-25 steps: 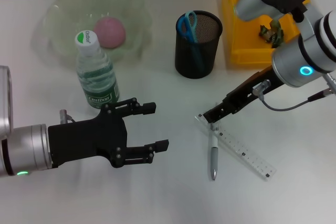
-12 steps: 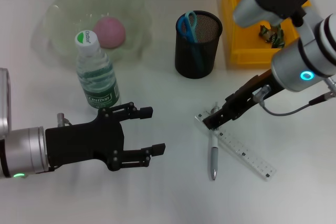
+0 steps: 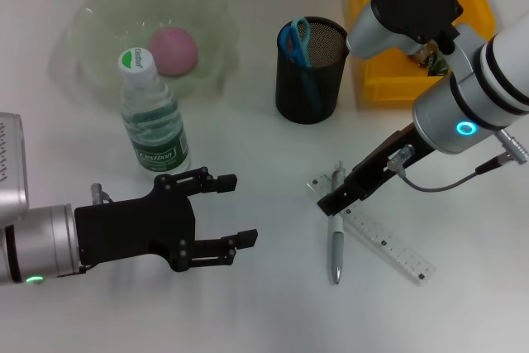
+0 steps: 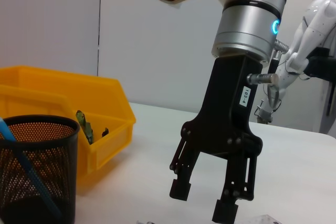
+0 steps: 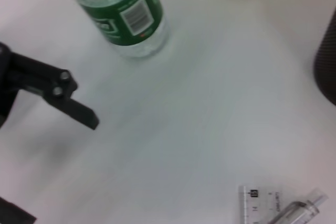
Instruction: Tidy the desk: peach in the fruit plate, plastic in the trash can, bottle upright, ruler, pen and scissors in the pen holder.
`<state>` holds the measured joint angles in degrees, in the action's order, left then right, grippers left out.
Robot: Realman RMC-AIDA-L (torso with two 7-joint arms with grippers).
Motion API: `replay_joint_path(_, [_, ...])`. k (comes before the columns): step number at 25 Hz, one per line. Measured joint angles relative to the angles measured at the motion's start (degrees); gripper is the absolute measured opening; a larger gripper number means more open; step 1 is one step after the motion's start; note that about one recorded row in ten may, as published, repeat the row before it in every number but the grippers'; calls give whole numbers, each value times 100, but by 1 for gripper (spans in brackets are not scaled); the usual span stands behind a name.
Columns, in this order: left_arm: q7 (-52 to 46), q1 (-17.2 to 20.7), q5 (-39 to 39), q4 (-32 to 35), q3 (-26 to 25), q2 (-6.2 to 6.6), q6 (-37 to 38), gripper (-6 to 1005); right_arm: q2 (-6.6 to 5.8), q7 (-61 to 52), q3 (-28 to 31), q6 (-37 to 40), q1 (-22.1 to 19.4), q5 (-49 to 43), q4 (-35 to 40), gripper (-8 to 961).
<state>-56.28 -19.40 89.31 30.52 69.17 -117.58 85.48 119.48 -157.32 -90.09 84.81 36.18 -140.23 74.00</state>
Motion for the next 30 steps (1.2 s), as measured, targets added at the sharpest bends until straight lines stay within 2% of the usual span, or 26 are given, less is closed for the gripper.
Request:
replay_joint_path(11, [25, -61, 0, -3, 59, -44, -53, 805, -7, 67, -145, -416, 102, -182, -255, 773])
replay_joint_path(30, [31, -98, -1, -3, 70, -46, -58, 805, 14, -61, -488, -787, 601, -164, -1153, 723])
